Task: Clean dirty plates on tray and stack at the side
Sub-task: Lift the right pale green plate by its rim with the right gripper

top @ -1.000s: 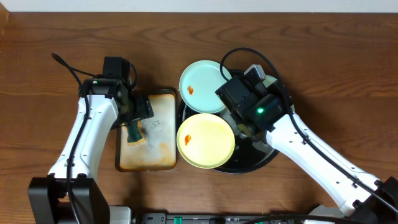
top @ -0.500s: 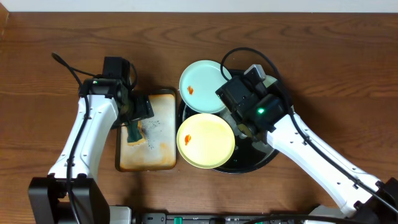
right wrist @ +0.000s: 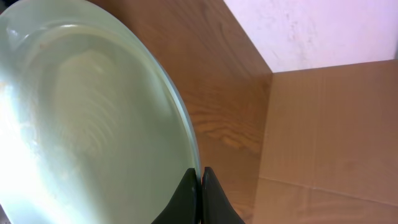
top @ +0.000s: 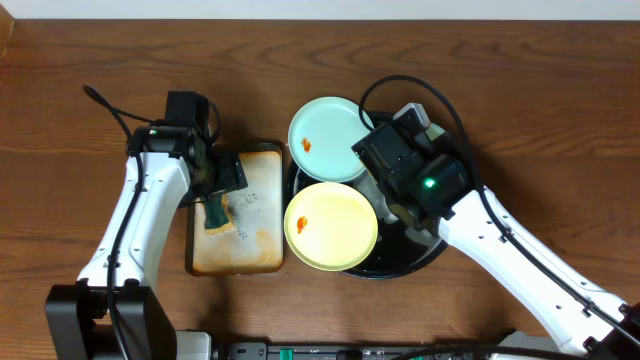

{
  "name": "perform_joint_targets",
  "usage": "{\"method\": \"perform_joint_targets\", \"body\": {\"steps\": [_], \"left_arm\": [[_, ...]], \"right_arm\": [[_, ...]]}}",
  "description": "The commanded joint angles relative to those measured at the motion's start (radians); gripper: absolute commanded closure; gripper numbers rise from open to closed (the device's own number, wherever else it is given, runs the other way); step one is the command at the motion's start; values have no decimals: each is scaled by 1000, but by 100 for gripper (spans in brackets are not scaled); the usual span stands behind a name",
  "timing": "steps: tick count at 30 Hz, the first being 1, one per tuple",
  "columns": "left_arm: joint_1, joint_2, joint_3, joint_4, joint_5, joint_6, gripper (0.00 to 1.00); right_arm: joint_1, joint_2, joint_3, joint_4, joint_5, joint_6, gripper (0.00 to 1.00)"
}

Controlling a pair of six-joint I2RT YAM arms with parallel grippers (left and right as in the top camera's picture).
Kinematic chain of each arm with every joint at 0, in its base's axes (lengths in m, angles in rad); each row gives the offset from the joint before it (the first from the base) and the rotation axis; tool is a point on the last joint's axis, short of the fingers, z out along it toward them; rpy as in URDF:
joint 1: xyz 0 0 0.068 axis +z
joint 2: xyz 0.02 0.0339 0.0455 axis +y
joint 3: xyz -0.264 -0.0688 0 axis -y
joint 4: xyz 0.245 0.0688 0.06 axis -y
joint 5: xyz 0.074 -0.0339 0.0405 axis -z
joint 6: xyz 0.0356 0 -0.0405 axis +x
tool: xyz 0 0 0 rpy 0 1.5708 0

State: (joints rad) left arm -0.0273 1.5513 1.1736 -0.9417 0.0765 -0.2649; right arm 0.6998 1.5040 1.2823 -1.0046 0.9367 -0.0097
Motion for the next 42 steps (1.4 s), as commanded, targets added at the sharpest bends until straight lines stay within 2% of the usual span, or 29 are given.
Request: {"method": "perform_joint_targets", "body": {"steps": [1,15,42], "left_arm": [[3,6,-7,-3,2,-1,15],[3,6,-7,-3,2,-1,15],[3,6,-7,-3,2,-1,15]], "right_arm": [[0,-27,27,10,-26,23,99],[-6,-48,27,-55,-28,56,99],[-6,-49,27,-61,-30,88,99]]}}
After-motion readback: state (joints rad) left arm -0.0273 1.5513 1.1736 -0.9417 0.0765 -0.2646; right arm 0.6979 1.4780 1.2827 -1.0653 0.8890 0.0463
